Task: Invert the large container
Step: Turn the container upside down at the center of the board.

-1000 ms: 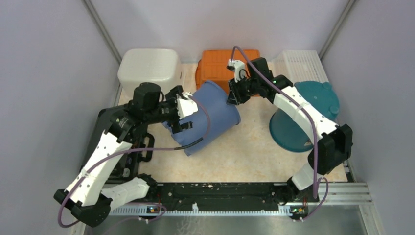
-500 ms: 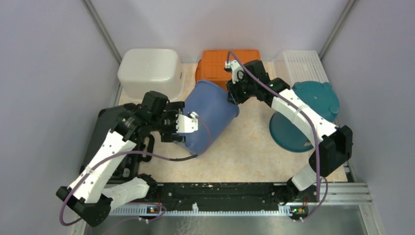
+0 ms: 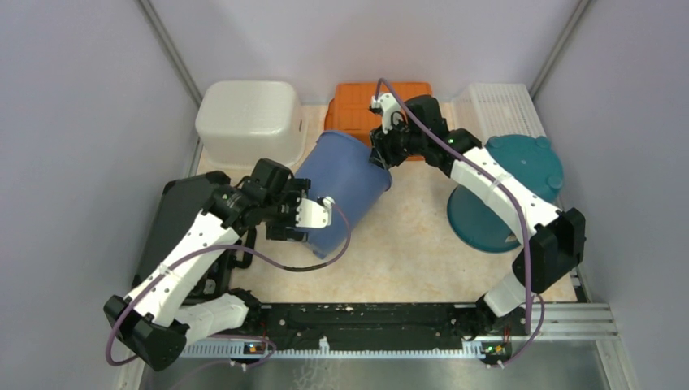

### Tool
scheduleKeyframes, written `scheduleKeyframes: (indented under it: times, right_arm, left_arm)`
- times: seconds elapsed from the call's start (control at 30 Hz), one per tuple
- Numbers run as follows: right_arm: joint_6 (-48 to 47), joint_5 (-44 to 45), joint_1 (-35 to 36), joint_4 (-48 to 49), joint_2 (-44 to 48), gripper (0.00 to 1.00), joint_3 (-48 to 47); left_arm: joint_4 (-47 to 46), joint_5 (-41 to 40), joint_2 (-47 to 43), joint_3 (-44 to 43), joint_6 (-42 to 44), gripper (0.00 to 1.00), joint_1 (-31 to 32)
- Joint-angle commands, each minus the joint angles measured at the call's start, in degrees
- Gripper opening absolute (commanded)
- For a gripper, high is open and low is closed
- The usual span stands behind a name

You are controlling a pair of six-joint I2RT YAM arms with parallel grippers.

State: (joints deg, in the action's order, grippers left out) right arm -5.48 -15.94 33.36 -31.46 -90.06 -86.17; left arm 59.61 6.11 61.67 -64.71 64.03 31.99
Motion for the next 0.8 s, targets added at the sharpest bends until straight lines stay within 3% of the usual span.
scheduleKeyframes:
  times: [0.0,0.4,0.6,0.77]
  right_arm:
    - [-0.64,-2.53,0.61,6.29,-0.83,0.43,-3.63]
    - [-0.34,-6.48,0.65,16.79,-4.44,0.42,-1.28]
    - [-0.82,-7.28,0.65,23.77,-3.67,0.34,3.15]
    - [-1.29,-7.09,0.65,25.20,-4.17,0.33,4.92]
  left_arm:
    - [-2.45,0.68,-0.31,1.16,0.75,0.99,0.11]
    - [-2.50,3.04,-1.09,2.00,-0.08,0.99,0.12]
    - [-1.82,4.44,-1.26,1.53,-0.38,0.99,0.17]
    - [-1.57,5.58,-1.45,1.51,-0.79,0.99,0.10]
